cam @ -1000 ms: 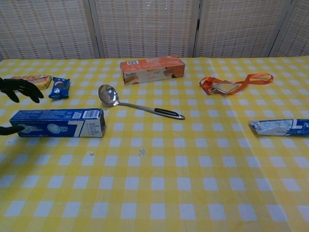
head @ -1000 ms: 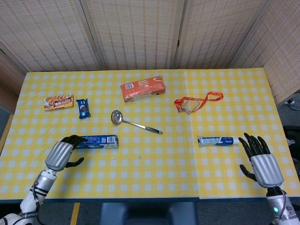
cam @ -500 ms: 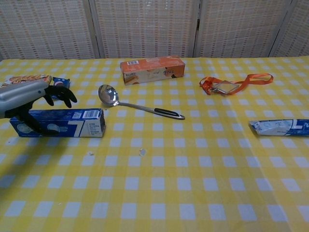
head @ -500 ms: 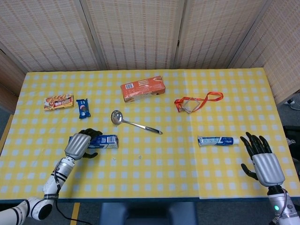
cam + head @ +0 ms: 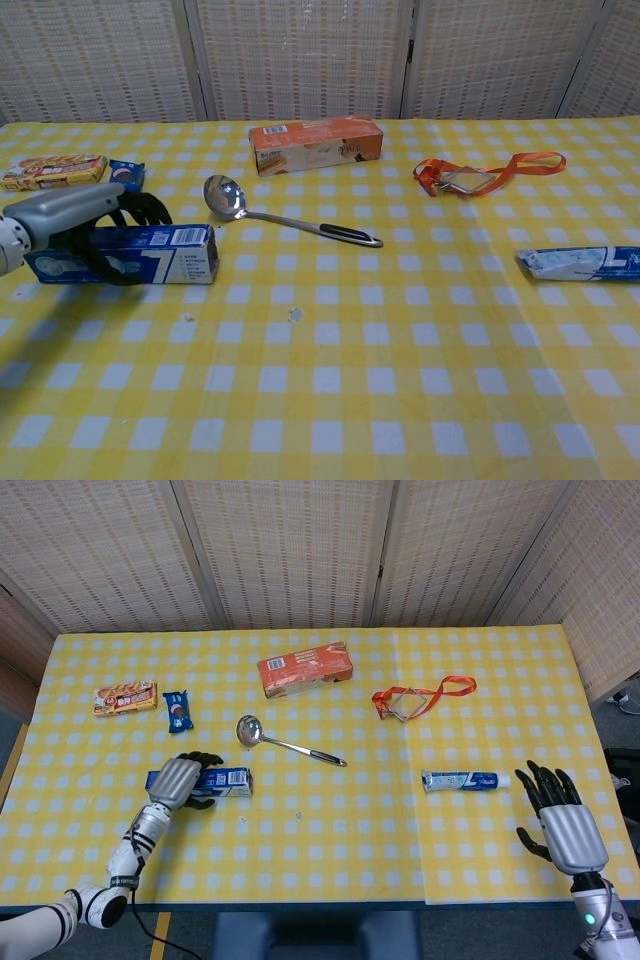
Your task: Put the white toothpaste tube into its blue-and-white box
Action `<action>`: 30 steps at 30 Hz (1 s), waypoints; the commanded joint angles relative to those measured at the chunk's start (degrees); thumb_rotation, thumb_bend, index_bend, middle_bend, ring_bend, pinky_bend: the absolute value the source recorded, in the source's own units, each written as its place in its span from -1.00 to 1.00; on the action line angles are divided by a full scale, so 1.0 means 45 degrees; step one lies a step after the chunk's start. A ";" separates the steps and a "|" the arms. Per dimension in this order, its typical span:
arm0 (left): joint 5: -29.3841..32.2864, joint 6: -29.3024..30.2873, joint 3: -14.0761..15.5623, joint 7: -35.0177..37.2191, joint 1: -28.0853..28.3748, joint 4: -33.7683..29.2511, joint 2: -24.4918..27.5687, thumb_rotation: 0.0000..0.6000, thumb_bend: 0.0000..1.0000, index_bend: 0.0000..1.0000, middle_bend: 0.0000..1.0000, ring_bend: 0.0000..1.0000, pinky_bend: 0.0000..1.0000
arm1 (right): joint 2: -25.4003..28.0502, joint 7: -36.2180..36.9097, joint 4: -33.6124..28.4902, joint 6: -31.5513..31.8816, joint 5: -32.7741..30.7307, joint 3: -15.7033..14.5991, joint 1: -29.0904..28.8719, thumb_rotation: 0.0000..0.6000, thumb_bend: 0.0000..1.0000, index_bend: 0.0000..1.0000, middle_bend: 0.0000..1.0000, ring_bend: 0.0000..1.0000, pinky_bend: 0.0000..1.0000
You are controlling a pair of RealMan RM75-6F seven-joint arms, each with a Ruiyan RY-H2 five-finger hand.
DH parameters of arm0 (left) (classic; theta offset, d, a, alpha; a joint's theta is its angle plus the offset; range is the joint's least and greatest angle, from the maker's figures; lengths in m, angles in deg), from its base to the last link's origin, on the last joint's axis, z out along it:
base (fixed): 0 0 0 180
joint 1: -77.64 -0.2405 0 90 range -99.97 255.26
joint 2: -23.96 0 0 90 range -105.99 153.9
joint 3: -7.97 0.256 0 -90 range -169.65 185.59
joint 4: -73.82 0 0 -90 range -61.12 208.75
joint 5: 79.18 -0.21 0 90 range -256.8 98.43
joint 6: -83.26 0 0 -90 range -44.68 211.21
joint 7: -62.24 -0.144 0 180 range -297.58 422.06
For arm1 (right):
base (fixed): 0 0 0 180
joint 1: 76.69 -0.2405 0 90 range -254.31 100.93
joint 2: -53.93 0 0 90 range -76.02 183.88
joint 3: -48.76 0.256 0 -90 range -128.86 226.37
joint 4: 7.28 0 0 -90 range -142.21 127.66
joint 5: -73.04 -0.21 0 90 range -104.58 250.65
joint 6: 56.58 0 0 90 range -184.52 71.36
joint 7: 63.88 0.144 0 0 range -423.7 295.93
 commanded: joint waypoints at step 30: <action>-0.0949 0.1594 0.0363 0.1750 0.0223 0.0921 -0.1067 1.00 -0.58 0.18 0.12 0.03 0.18 | 0.0042 0.0151 0.0109 0.0307 0.0257 -0.0102 0.0124 1.00 -0.33 -1.00 -1.00 -1.00 -1.00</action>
